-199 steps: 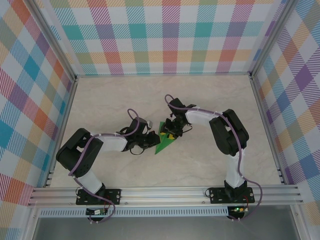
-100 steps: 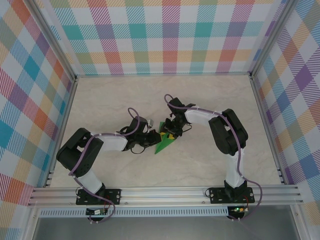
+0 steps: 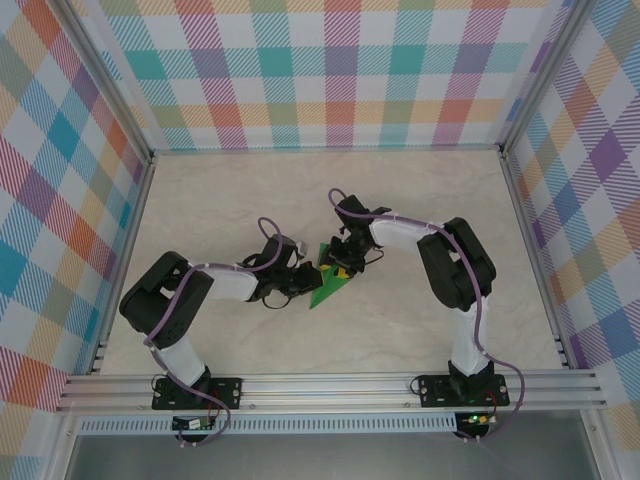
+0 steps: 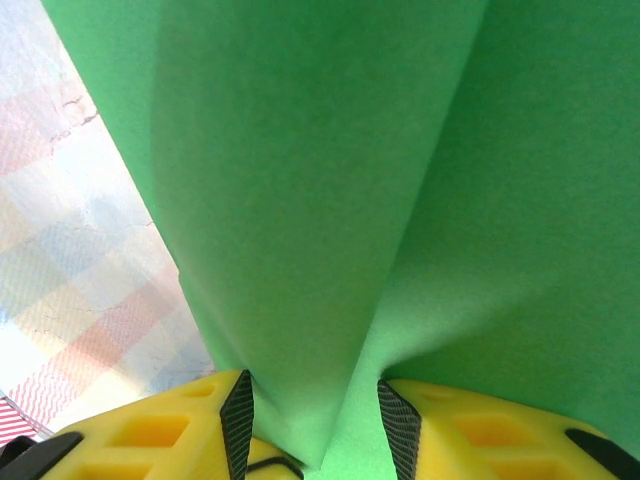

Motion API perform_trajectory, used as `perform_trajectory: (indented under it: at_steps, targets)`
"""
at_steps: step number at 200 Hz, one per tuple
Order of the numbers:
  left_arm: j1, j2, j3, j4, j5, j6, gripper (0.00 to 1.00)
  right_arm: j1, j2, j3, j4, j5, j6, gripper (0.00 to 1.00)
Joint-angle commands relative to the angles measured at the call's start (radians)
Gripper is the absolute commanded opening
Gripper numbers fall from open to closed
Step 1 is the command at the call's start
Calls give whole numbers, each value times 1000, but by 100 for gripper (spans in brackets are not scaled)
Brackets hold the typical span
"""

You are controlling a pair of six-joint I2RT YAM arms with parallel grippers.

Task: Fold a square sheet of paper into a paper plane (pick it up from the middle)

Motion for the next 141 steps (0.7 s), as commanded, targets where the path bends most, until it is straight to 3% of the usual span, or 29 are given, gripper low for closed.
perform_trajectory:
  at_steps: [1, 99, 141]
  targets:
    - [9, 14, 16, -31, -12, -3, 8, 14, 127, -60, -44, 133, -25, 43]
    - [10, 48, 17, -77, -26, 7, 7, 16, 114, -59, -50, 125, -23, 43]
    - [10, 54, 15, -158, -45, 34, 4, 14, -13, -25, -68, 101, -39, 43]
